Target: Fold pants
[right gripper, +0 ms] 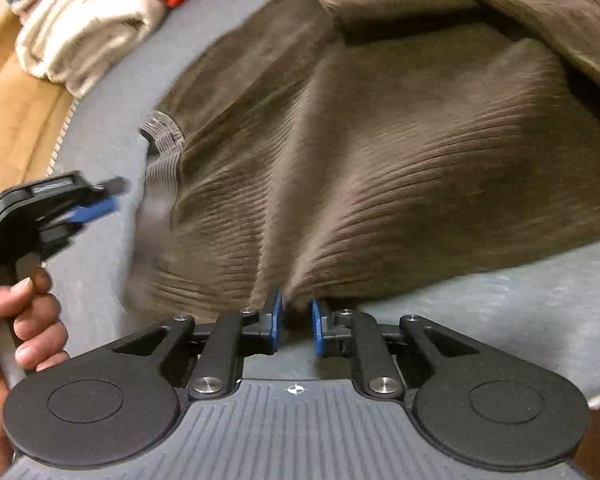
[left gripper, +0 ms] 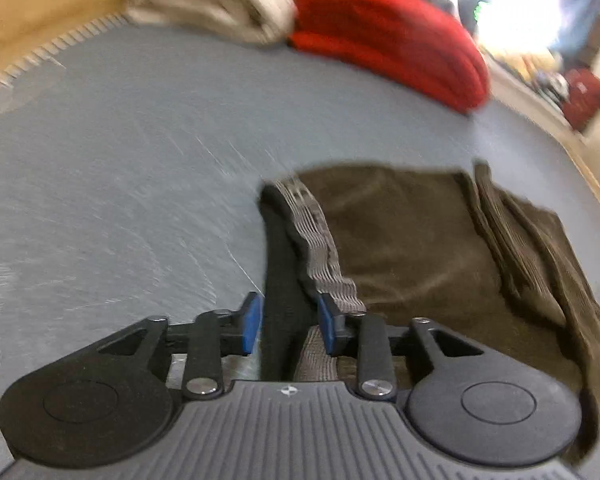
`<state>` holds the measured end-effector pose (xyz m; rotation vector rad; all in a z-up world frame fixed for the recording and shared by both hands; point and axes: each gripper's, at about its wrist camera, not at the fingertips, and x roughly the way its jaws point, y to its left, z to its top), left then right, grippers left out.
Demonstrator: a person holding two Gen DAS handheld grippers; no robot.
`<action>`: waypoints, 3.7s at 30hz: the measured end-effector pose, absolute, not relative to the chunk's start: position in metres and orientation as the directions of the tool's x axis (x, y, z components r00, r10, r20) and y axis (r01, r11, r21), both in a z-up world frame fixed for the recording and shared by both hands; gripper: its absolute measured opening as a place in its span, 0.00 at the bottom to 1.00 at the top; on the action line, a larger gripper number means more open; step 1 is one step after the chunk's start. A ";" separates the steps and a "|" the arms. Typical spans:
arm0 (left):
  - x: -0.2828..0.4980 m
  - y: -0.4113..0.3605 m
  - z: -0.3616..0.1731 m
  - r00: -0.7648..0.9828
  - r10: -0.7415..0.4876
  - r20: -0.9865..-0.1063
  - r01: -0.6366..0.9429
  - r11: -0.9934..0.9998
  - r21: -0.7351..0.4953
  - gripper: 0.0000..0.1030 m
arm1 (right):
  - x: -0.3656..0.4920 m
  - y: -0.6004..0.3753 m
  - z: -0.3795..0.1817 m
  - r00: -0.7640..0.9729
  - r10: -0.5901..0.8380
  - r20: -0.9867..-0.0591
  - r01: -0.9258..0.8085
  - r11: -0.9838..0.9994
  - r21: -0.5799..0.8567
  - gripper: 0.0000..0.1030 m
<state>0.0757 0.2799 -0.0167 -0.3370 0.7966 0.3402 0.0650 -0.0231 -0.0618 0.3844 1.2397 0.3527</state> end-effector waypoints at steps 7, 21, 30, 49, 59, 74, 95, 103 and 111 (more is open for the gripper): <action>0.053 0.186 -0.052 0.690 -0.030 -0.723 -0.236 0.935 -0.264 0.39 | 0.089 -0.107 -0.001 0.437 0.364 -0.822 -0.153 0.931 0.331 0.20; 0.070 0.167 -0.079 0.620 -0.038 -0.783 -0.177 0.966 -0.186 0.41 | 0.197 -0.125 -0.076 0.494 0.056 -0.867 -0.259 0.962 -0.086 0.46; 0.070 0.154 -0.081 0.619 -0.016 -0.785 -0.153 0.978 -0.140 0.48 | 0.187 -0.167 -0.037 0.581 -0.013 -0.814 -0.339 0.905 -0.256 0.06; 0.074 0.121 -0.086 0.619 0.058 -0.783 -0.054 0.998 0.032 0.71 | 0.112 -0.368 -0.001 0.411 0.191 -0.891 -0.252 0.964 0.090 0.30; 0.072 0.116 -0.089 0.624 0.076 -0.777 -0.051 0.997 0.056 0.73 | 0.175 -0.332 0.034 0.637 0.147 -0.757 -0.188 0.982 0.033 0.33; 0.072 0.121 -0.089 0.628 0.047 -0.777 -0.031 0.999 0.035 0.77 | 0.208 -0.098 -0.070 0.517 0.150 -0.842 -0.632 0.731 -0.258 0.50; 0.076 0.118 -0.091 0.619 0.060 -0.783 -0.055 0.998 0.033 0.79 | 0.147 -0.475 0.025 0.785 -0.056 -0.618 0.221 0.956 0.195 0.05; 0.077 0.115 -0.091 0.615 0.076 -0.785 -0.076 0.996 0.037 0.80 | 0.064 -0.658 -0.091 0.465 -0.150 -0.872 0.759 0.575 0.306 0.05; 0.070 0.110 -0.089 0.620 0.086 -0.780 -0.080 0.996 0.046 0.80 | 0.061 -0.657 -0.084 0.394 -0.228 -0.891 0.837 0.489 0.245 0.06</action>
